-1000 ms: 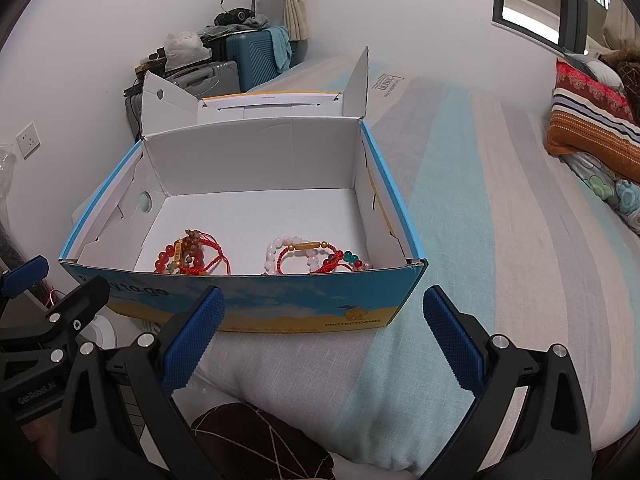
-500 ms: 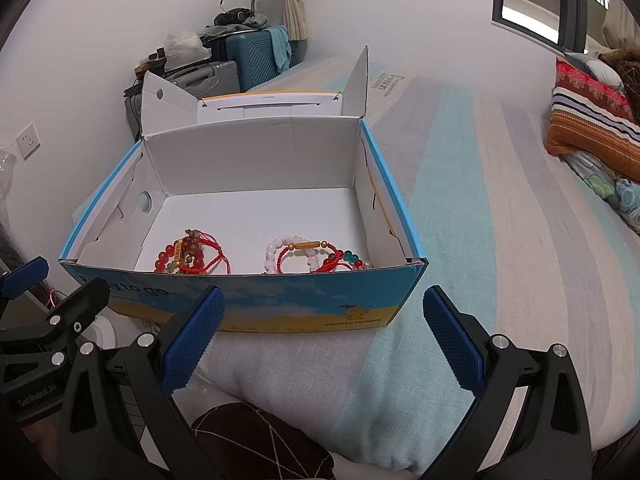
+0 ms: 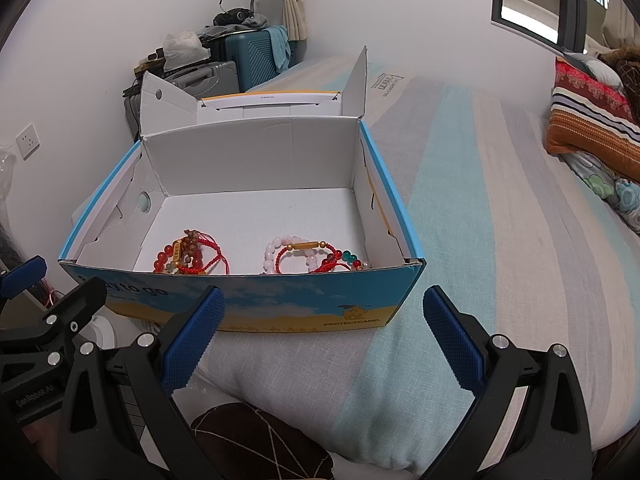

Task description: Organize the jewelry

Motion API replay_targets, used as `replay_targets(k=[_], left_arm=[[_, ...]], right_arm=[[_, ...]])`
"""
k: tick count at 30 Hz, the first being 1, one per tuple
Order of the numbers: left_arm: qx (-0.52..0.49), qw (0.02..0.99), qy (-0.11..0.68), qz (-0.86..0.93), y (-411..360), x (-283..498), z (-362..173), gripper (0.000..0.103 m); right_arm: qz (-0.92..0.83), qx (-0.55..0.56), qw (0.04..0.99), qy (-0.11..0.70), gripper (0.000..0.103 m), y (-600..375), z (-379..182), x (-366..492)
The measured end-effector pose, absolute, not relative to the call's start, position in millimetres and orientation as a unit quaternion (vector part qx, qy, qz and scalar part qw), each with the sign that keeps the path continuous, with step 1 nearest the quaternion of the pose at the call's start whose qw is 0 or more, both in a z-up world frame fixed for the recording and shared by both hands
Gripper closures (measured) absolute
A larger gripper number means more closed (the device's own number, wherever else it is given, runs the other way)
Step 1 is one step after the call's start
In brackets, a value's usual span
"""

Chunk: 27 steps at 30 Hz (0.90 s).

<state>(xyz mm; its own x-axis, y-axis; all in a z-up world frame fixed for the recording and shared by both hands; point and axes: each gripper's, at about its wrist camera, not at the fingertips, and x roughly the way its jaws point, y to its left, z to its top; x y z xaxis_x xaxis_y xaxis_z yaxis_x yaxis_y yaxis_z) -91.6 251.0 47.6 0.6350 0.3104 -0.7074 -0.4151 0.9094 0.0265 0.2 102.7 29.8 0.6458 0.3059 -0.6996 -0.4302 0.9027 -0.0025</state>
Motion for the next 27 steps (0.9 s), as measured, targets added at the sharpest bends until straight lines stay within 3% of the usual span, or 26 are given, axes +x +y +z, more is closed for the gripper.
replay_targets(k=[27], left_arm=[[-0.065, 0.902, 0.375, 0.202, 247.1, -89.6, 53.7, 0.006]], right_arm=[[0.203, -0.084, 0.904, 0.368, 0.008, 99.7, 33.9, 1.0]])
